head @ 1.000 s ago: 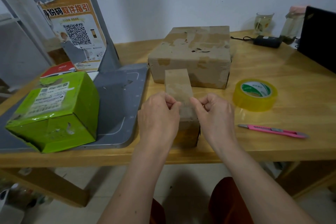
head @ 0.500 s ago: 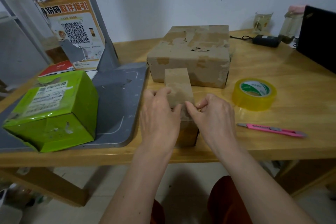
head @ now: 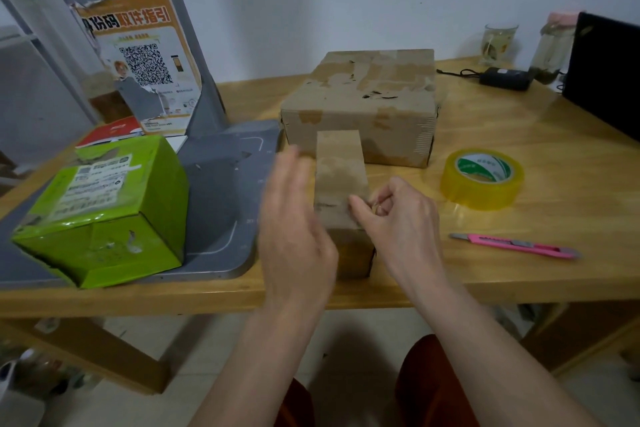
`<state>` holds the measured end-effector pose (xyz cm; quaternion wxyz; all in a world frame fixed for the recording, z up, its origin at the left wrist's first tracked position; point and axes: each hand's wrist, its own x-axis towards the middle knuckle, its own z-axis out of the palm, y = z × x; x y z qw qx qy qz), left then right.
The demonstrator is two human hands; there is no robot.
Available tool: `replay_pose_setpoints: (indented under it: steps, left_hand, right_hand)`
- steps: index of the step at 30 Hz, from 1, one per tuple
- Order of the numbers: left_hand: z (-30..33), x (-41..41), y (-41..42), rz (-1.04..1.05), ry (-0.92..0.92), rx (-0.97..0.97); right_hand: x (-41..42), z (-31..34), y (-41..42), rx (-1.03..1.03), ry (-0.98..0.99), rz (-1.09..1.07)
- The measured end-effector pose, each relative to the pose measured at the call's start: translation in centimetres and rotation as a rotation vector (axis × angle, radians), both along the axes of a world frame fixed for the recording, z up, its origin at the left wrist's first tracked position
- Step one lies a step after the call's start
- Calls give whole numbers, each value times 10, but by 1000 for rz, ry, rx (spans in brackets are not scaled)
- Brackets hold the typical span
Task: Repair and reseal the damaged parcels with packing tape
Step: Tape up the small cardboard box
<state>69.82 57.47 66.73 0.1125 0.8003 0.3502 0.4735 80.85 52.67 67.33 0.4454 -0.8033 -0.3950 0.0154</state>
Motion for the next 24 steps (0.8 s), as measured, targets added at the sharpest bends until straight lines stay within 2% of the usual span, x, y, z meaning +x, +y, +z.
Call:
replay_pose_setpoints:
  steps: [2,4,7,9,12,13,14,16,17,20,24]
  left_hand:
    - [-7,0,-7,-165,304,77]
    - [-13,0,-11,-130,525,73]
    - [-2,2,-17,-55,664,59]
    - [4,3,-17,-52,691,34]
    - [4,-2,-16,-52,709,3]
    - [5,-2,-16,-66,697,-2]
    - [5,-1,-17,-87,683,-10]
    - [6,2,-18,-111,683,-38]
    - [4,4,-18,-113,699,-42]
    - [0,5,-17,-124,731,-37]
    - [-5,2,-18,-93,602,26]
  right_hand:
    - [0,0,2,5,-3,-8]
    - [-3,-1,2,10,-34,-39]
    - [-6,-3,-2,2,-189,-62]
    - [1,-1,-10,-53,-340,-86]
    - [26,-4,-21,-258,-380,-159]
    - [33,-5,-25,-215,-391,-164]
    - [35,-4,-29,-89,-399,-138]
    - [22,-1,-33,195,-415,6]
    - [11,-3,-33,261,-415,106]
    - [-21,-19,-25,240,-312,341]
    - [-23,-37,-18,217,-293,400]
